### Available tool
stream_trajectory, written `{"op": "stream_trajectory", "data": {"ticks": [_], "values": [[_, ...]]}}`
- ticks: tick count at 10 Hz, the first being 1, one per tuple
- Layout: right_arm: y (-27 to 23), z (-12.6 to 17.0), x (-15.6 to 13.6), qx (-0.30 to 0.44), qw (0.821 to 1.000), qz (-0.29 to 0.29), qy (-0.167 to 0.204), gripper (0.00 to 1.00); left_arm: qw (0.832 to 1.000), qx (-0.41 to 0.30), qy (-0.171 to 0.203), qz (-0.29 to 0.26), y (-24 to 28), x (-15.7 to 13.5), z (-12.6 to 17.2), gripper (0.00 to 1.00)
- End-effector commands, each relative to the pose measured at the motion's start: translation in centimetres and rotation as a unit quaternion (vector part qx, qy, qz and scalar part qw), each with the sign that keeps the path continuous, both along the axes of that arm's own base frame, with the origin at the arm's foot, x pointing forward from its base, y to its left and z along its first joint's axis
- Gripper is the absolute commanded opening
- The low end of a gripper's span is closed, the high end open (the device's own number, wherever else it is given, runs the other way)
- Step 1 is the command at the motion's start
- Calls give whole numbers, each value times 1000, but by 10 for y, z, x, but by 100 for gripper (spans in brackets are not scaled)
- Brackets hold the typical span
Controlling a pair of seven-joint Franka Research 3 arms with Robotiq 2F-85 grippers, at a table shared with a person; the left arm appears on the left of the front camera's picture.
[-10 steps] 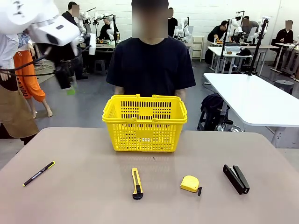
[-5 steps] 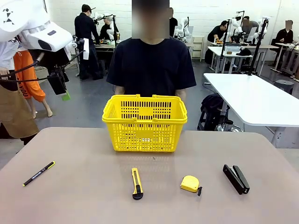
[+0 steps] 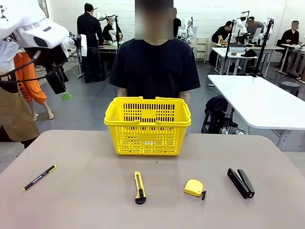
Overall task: Place the items the person wants into the basket.
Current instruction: Pick up the item the person points to and place it in the Market Basket.
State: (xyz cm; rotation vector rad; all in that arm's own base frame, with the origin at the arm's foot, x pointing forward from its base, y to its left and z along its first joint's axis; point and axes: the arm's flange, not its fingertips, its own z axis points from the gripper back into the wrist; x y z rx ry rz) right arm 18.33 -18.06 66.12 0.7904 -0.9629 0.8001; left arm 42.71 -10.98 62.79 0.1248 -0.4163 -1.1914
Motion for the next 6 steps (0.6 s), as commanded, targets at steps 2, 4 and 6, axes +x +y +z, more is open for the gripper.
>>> {"op": "stream_trajectory", "data": {"ticks": [2, 4, 6], "values": [[0, 2, 1, 5, 1000, 7, -10, 100, 977, -212, -25, -20, 71, -58, 55, 100], [0, 2, 1, 5, 1000, 7, -10, 100, 968, -228, -98, -22, 132, -98, 96, 100], [0, 2, 1, 5, 1000, 7, -10, 100, 961, -261, -84, -49, 183, -119, 109, 100]]}}
